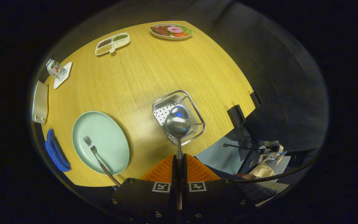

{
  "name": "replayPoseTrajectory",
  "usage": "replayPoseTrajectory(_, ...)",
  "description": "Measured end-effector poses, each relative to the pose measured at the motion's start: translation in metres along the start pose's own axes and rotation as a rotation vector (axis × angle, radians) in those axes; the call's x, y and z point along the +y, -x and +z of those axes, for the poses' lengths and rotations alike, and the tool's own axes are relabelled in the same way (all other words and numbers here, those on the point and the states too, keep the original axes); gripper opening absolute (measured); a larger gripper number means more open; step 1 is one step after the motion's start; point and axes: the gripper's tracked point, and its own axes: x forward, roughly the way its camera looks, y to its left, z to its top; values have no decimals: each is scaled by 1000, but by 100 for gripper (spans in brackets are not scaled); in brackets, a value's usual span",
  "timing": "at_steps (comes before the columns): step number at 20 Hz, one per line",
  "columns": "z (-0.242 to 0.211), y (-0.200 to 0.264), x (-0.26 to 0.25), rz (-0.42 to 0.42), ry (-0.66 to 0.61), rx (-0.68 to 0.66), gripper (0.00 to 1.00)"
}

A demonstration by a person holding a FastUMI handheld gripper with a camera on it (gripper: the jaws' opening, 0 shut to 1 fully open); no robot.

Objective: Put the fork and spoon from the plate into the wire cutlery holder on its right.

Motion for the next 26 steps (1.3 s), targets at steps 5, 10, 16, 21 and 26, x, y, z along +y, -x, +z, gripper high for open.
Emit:
replayPoseTrajectory(5,21,13,3,-7,21,-65,21)
replayPoseTrajectory(10,32,29,13,-4,64,-126,21)
replayPoseTrajectory(16,35,41,39,2,161,-180,21)
replayPoseTrajectory(21,17,47,76,19,283,-195,21)
replayPoseTrajectory(26,-10,47,120,51,421,-194,21)
